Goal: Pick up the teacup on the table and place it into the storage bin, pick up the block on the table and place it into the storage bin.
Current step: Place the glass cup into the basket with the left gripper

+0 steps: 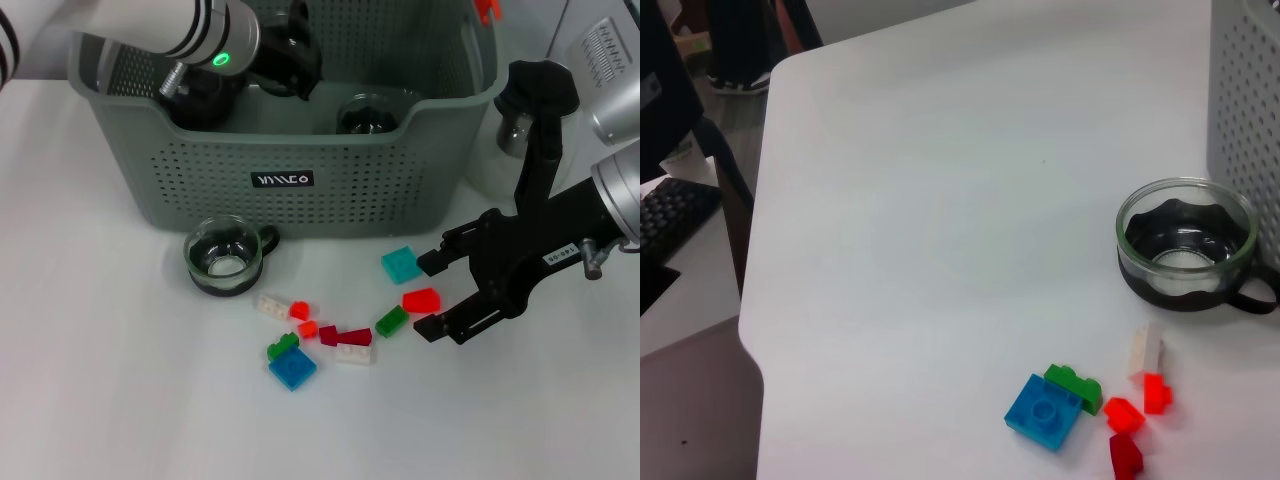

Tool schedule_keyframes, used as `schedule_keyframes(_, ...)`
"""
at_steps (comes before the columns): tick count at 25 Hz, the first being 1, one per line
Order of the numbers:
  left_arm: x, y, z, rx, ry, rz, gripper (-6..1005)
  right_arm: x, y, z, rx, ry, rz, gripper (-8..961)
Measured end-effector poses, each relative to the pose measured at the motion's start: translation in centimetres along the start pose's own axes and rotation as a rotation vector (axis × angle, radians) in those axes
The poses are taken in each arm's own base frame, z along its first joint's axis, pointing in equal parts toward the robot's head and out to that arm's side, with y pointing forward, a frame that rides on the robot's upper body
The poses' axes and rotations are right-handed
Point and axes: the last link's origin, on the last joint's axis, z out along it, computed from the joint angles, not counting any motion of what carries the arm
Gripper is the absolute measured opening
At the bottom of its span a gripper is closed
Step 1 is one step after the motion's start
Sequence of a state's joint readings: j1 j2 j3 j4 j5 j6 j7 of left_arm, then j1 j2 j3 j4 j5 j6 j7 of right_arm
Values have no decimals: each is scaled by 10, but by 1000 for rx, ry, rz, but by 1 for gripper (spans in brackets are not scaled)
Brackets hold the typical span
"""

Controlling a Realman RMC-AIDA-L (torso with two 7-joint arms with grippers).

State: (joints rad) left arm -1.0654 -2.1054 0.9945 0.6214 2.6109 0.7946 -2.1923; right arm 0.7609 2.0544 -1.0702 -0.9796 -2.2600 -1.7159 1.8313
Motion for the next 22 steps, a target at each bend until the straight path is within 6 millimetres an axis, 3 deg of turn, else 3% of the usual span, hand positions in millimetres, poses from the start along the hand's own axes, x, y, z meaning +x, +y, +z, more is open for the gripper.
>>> schedule_keyframes(22, -5, 10, 8, 0, -15, 29, 48, 0, -2, 1, 8, -3, -4, 894)
